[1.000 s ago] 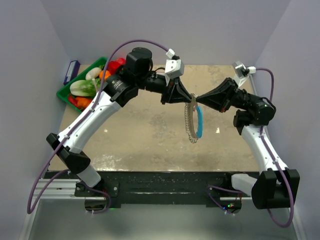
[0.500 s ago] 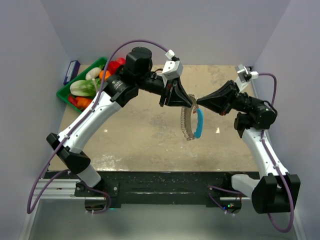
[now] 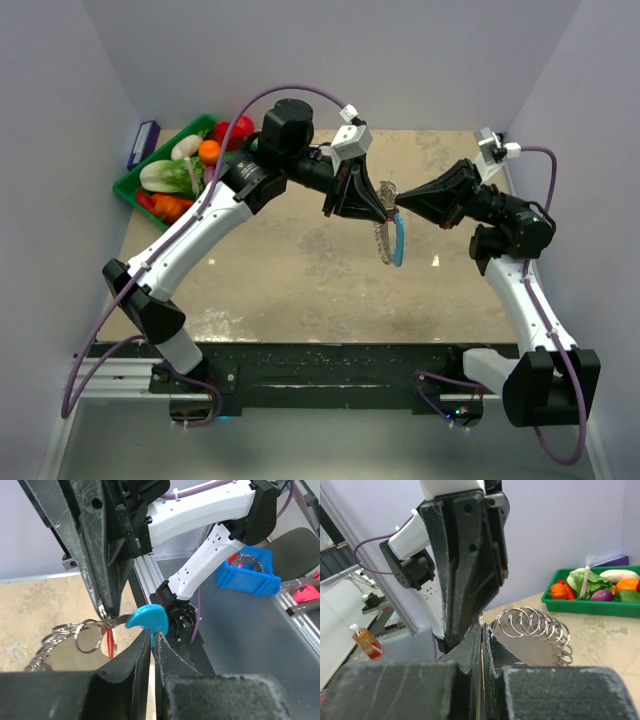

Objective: Remove the keys from the keyring

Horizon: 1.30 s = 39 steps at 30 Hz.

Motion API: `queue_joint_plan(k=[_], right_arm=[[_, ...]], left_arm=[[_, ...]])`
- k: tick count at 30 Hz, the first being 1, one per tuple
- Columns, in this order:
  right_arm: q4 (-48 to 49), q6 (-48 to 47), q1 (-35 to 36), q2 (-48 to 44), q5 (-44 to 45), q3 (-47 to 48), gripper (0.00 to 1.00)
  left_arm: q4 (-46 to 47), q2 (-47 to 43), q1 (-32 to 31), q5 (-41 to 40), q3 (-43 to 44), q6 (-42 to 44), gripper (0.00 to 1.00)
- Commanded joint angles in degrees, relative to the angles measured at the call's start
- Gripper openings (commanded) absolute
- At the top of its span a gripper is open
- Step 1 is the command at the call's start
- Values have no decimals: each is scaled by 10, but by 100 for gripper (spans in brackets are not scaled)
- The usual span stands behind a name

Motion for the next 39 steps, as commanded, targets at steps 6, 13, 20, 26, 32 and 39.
queue_joint_plan(k=[6,13,20,26,32,39], right_arm=[[222,6,-3,-25,25,-5,0],[210,-12,-3,-30,24,-16,0],[207,-14,-3,-30,26,-17,0],[203,-17,-3,-31,25,-19,0],[202,-20,-3,-32,27,-25,0],[225,3,-3,-39,21,-17,0]], left_arm=[[33,20,3,7,28,-33,13],[23,17,3,15,48,-28,12],[35,23,3,24,41,-41,11],[39,27,2,27,43,-46,10],[42,32,3,28,47,-52,10],[32,29,4,5,46,-41,15]])
